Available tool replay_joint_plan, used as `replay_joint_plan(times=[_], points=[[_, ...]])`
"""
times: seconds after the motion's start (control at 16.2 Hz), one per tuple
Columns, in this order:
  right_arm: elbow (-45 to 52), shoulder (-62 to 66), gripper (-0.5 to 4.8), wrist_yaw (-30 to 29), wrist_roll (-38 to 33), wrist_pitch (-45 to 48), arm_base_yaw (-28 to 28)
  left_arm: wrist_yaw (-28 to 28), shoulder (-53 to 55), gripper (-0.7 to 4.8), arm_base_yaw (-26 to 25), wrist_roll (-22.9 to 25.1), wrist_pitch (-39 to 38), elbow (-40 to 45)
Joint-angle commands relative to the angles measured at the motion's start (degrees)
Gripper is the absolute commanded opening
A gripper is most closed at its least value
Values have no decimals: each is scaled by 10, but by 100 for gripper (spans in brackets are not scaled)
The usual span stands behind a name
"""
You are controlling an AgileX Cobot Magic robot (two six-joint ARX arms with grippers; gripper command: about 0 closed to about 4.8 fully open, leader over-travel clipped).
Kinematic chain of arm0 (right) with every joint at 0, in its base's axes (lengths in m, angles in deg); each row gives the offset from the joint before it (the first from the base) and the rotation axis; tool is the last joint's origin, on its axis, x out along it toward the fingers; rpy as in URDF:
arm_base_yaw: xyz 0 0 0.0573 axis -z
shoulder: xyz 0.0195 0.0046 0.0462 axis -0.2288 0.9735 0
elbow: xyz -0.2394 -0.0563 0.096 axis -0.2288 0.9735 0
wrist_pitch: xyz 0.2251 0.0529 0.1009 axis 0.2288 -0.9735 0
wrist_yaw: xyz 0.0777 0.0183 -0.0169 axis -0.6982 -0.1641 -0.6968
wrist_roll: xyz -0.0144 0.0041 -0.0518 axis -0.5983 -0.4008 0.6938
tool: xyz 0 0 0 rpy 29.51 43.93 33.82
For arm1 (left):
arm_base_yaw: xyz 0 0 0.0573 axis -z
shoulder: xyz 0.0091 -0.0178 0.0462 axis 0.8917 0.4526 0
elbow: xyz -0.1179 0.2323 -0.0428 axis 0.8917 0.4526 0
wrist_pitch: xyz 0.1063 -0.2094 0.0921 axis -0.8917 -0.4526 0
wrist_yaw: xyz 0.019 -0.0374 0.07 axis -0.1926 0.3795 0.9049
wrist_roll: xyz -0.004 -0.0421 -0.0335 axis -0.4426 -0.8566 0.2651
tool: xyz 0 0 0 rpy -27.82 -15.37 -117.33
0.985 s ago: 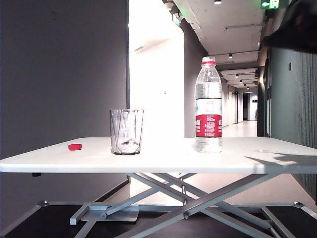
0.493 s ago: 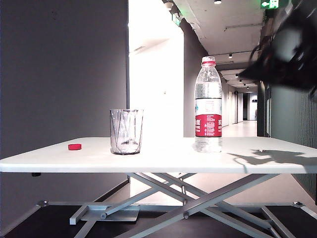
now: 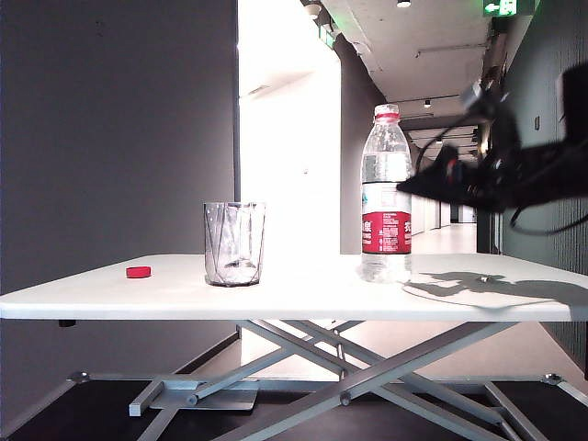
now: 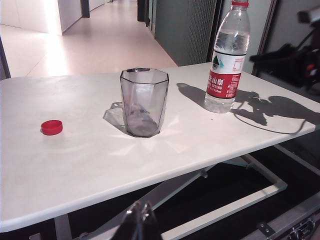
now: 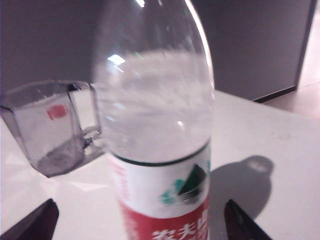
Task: Pick up the mineral water bottle on the table and pour water into the mug until it's half full.
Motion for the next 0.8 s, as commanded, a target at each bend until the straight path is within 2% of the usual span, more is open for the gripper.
replay_joint_plan(times=[0.06,0.18,0.37,0.8], points=[[-41,35,479,-9,1,6,-2,-3,0,-5,1,3,2,-1],[-75,65,479,-35,1,6,-5,-3,0,-5,1,3,1,-1],[-114,91,479,-36,1,7,-16,-3,0,-5,1,3,-2,-1],[-163,118,479,5,1,-27,-31,-3,0,-5,0,3,-2,-1]])
